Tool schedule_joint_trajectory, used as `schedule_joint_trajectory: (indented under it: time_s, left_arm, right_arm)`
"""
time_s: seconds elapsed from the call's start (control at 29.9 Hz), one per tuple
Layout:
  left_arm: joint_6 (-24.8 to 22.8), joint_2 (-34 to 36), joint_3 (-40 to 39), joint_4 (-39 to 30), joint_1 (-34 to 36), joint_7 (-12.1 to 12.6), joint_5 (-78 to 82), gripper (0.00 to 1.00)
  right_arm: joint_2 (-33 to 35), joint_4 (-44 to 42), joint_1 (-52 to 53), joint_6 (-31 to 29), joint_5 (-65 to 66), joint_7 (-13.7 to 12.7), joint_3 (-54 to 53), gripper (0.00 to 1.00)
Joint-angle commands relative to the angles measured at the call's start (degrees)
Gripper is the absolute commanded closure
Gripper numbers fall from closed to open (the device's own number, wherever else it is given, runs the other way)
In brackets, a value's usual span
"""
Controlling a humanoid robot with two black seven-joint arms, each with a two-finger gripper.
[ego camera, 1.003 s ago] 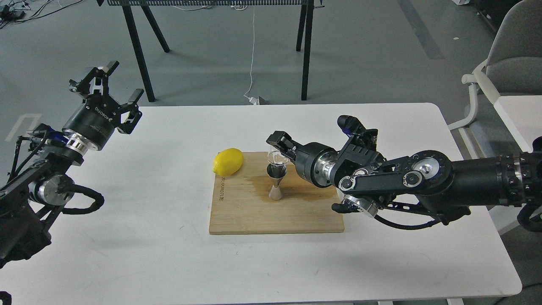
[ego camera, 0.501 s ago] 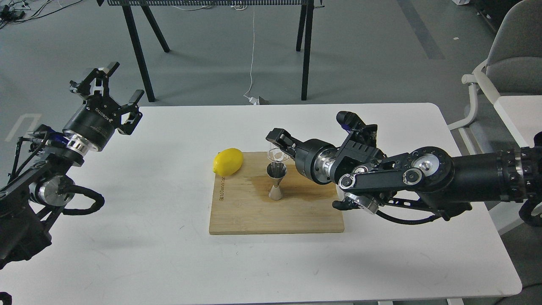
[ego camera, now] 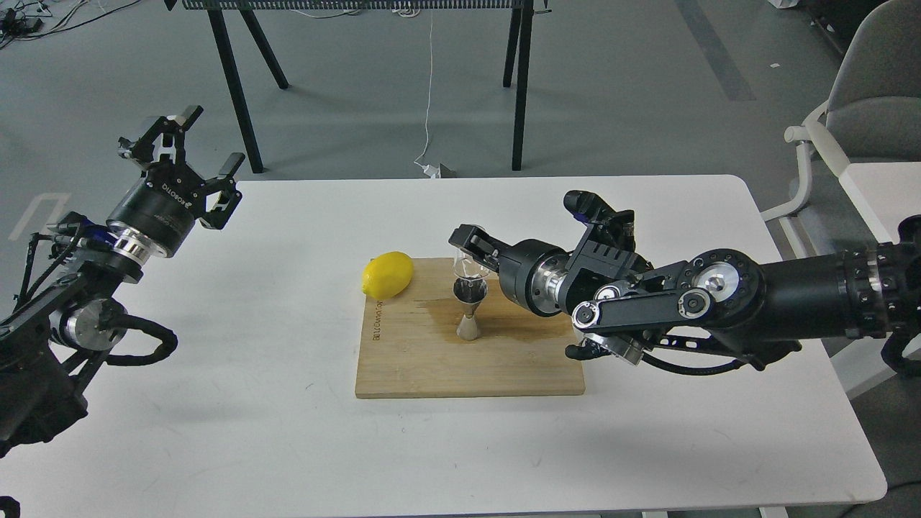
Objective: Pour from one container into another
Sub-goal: 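Hold the glass tilted above the jigger to pour into it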
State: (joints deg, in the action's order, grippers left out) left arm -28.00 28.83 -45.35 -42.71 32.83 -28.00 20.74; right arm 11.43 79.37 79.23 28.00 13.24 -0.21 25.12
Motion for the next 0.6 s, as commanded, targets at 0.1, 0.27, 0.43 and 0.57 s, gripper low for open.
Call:
schedule_joint_trajectory:
  time_s: [0.1,0.27,0.43,0.57]
  left_arm:
    - [0.0,0.0,0.0,0.0,-0.1,0.0,0.0,0.18]
    - [0.0,0.0,0.0,0.0,-0.1,0.0,0.0,0.18]
    - [0.0,0.0,0.0,0.0,-0.1,0.0,0.0,0.18]
    - [0.0,0.0,0.0,0.0,-0.1,0.0,0.0,0.18]
  right_arm:
    - [0.0,0.0,0.2,0.0,0.6,0.0,0.8,0.51]
    - [0.0,-0.1,0.8,0.0,0.6,0.0,0.9,0.51]
    - [-0.1,-0.1,1.5,0.0,0.6,0.0,1.0,0.51]
    - [-0.8,-0.2,2.2,0.0,0.6,0.0,2.3,0.51]
